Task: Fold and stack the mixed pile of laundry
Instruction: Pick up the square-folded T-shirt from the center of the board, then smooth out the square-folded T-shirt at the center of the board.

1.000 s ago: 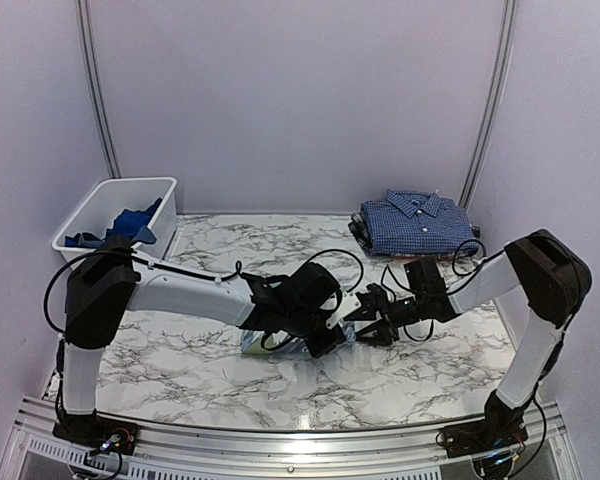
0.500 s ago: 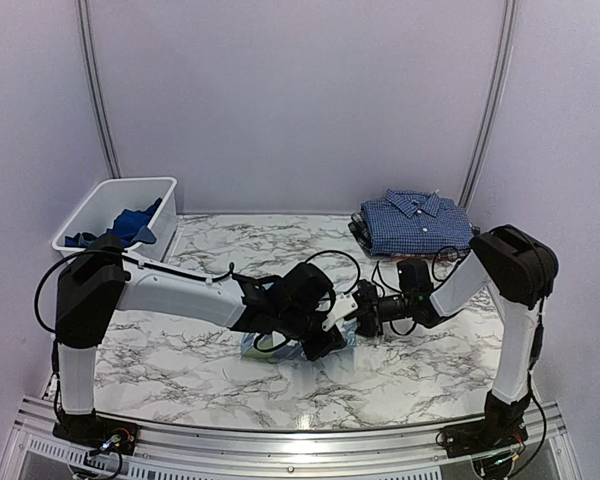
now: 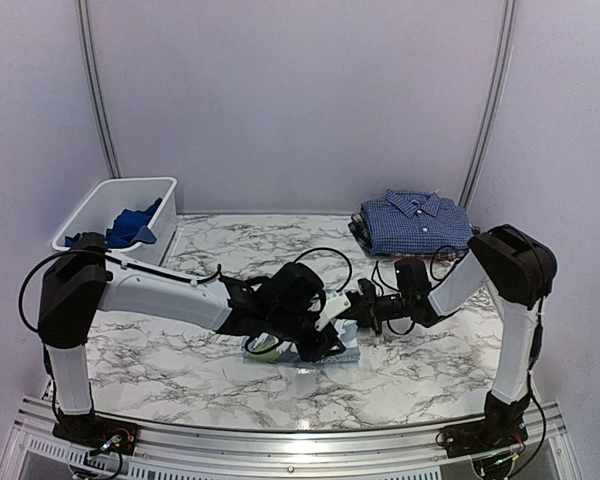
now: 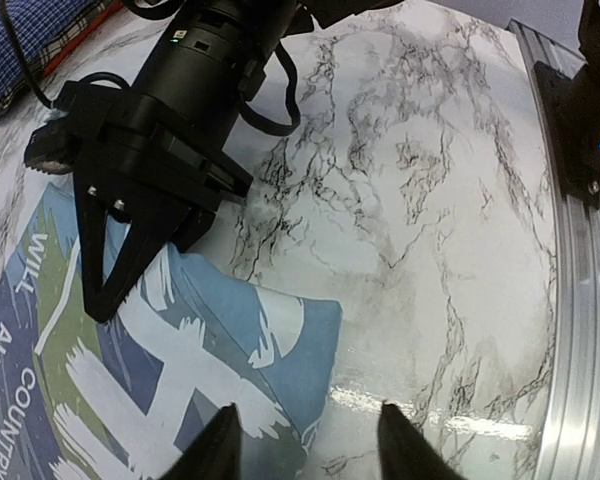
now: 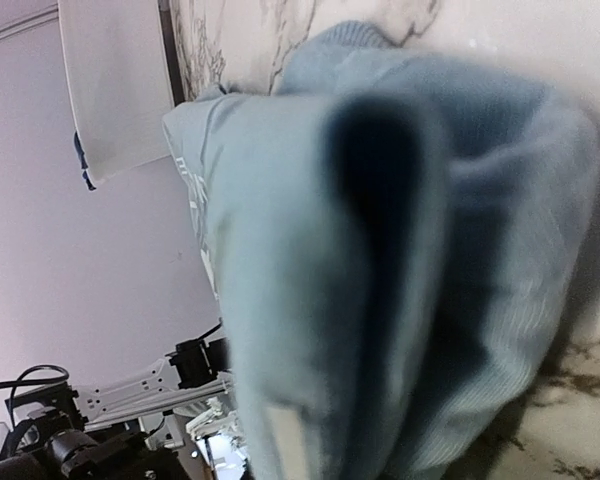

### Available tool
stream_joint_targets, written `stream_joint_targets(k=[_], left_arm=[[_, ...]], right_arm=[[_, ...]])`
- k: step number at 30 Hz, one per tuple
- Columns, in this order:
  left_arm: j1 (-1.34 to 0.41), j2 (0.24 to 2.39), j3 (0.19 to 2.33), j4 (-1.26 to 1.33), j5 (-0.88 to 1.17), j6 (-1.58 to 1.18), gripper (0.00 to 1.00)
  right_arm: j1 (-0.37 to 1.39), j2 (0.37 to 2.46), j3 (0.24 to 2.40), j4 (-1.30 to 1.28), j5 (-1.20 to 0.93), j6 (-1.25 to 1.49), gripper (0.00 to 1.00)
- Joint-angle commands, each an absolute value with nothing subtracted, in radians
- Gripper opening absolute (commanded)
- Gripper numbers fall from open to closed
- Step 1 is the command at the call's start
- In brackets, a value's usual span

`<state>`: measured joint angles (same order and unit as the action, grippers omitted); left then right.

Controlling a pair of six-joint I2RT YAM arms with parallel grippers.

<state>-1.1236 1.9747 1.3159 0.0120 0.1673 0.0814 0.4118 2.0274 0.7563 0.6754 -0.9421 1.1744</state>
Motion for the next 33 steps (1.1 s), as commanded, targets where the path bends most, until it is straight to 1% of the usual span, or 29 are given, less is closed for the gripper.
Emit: stream_joint_targets(k=[1, 2, 3, 4, 8, 12, 14, 18, 21, 24, 26, 31, 33], left_arm=[[-1.125, 1.871, 1.26, 0.063, 0.094, 0.014, 0.73], [-1.122, 1.846, 1.242, 0.063, 0.07, -0.017, 0.87], [-1.118, 1.815, 1.221, 0.064, 0.048, -0.048, 0.97], [-1.11, 1.785, 1.2, 0.065, 0.026, -0.078, 0.99], [-1.062, 1.643, 1.111, 0.05, -0.07, -0.224, 0.99], [-0.995, 1.548, 1.041, 0.005, -0.113, -0.313, 0.99], [-0.97, 1.501, 1.011, -0.031, -0.144, -0.335, 0.99], [-0.921, 1.407, 0.927, -0.057, -0.197, -0.381, 0.99], [-0.889, 1.346, 0.878, -0.07, -0.218, -0.406, 0.99], [-0.868, 1.299, 0.848, -0.088, -0.234, -0.42, 0.99], [-0.856, 1.28, 0.836, -0.105, -0.251, -0.422, 0.99], [-0.821, 1.235, 0.825, -0.16, -0.282, -0.429, 0.99], [-0.808, 1.211, 0.809, -0.171, -0.287, -0.446, 0.99]], right_arm=[[0.41, 1.959, 0.859, 0.31, -0.843, 0.944, 0.0], [0.408, 1.94, 0.888, 0.235, -0.836, 0.888, 0.0], [0.405, 1.92, 0.917, 0.163, -0.822, 0.839, 0.0], [0.403, 1.895, 0.94, 0.099, -0.807, 0.788, 0.0], [0.374, 1.81, 1.021, -0.153, -0.732, 0.612, 0.0], [0.316, 1.725, 1.121, -0.409, -0.616, 0.396, 0.0], [0.287, 1.682, 1.201, -0.539, -0.532, 0.302, 0.0], [0.277, 1.61, 1.437, -0.772, -0.274, 0.149, 0.0], [0.287, 1.6, 1.594, -0.867, -0.181, 0.102, 0.0], [0.35, 1.654, 1.723, -0.951, -0.117, 0.068, 0.0], [0.428, 1.707, 1.758, -0.988, -0.061, 0.036, 0.0], [0.647, 1.854, 1.735, -1.007, 0.055, 0.002, 0.0], [0.741, 1.919, 1.722, -1.009, 0.071, 0.002, 0.0]])
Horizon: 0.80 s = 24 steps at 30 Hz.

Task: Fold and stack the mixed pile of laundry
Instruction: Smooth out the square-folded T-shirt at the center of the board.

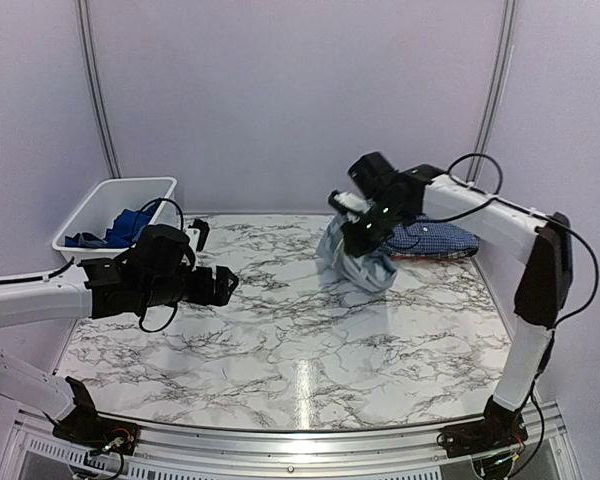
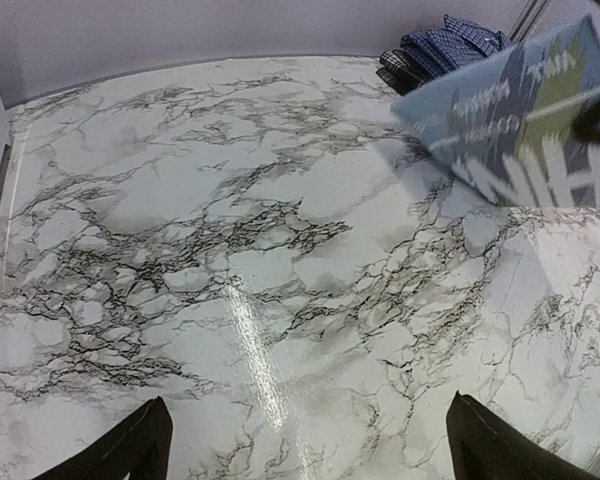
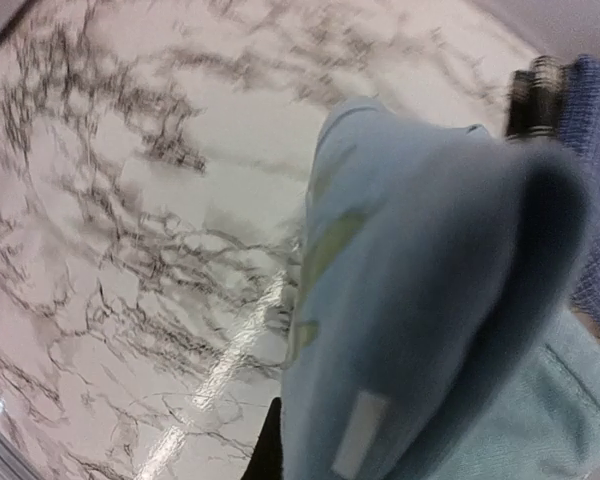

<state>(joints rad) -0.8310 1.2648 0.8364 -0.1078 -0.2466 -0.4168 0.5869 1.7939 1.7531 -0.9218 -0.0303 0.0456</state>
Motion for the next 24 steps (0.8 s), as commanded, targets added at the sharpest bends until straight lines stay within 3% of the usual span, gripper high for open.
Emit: stream_joint_targets(k=[1, 5, 8, 10, 13, 16, 19, 24], left_arm=[[-0.802, 1.197, 0.799, -0.172, -0.28, -0.457, 0.99], [-0.783, 1.138, 0.751, -0.179, -0.279, -0.506, 0.99], [-0.767, 1.098, 0.713, -0.185, -0.277, -0.557, 0.99], [-0.756, 1.076, 0.688, -0.187, -0.276, -0.604, 0.99], [-0.755, 1.047, 0.667, -0.201, -0.27, -0.649, 0.99], [-0.754, 1.021, 0.653, -0.198, -0.221, -0.681, 0.99], [-0.767, 1.035, 0.644, -0.168, -0.119, -0.677, 0.99], [-0.916, 1.136, 0.667, -0.133, -0.097, -0.666, 0.99]], right_arm=[[0.787, 1.95, 1.721, -1.014, 0.066, 0.007, 0.0], [0.994, 2.044, 1.727, -1.005, 0.051, 0.07, 0.0], [1.058, 2.099, 1.759, -0.974, -0.079, 0.127, 0.02], [1.07, 2.114, 1.8, -0.948, -0.174, 0.155, 0.27], [1.066, 2.09, 1.886, -0.921, -0.288, 0.172, 0.52], [1.028, 2.031, 1.93, -0.884, -0.445, 0.178, 0.68], [0.926, 1.918, 1.828, -0.795, -0.617, 0.198, 0.72], [0.745, 1.774, 1.526, -0.648, -0.696, 0.201, 0.68]])
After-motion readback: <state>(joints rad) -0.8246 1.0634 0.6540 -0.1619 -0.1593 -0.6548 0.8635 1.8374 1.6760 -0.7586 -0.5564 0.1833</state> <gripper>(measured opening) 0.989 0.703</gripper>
